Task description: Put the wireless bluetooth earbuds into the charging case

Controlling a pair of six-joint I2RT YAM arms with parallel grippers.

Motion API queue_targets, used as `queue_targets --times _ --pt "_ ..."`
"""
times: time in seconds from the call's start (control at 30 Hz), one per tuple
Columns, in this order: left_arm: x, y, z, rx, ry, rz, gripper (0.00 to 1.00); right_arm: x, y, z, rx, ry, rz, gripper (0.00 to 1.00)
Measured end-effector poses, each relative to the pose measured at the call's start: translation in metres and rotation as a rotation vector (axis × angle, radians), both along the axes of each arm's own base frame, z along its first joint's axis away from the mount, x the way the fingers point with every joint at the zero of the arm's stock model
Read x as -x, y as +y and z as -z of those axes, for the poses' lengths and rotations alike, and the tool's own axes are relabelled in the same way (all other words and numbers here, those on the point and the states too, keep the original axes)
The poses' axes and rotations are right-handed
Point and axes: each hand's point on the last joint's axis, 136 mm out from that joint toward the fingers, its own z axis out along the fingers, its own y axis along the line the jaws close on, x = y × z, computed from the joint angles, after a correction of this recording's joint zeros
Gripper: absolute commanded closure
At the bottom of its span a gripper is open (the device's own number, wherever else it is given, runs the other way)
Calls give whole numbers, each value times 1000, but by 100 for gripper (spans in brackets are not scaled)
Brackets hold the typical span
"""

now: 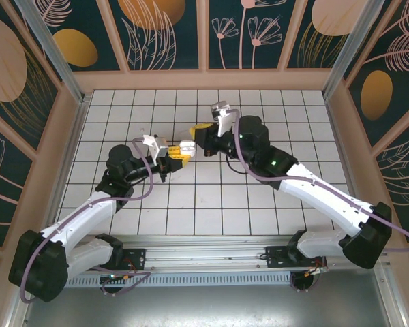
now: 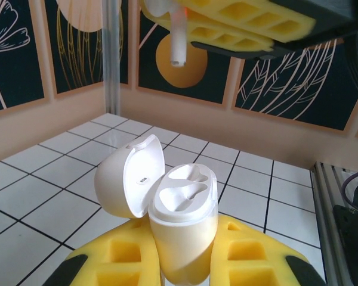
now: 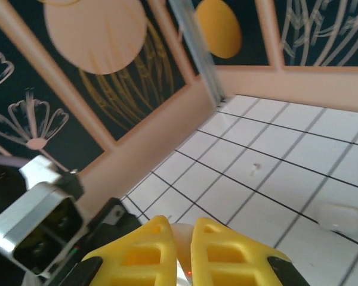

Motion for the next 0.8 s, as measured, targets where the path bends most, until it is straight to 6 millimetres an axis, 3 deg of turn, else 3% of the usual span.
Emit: queue_targets --times 0.27,0.57,0.8 --pt "0 0 -1 2 -3 1 100 10 22 12 48 -46 -61 95" --pt "-1 0 -6 22 -1 -4 100 11 24 11 44 -58 -68 96" --pt "-2 1 -10 34 -6 -14 100 12 24 22 56 -38 -67 97"
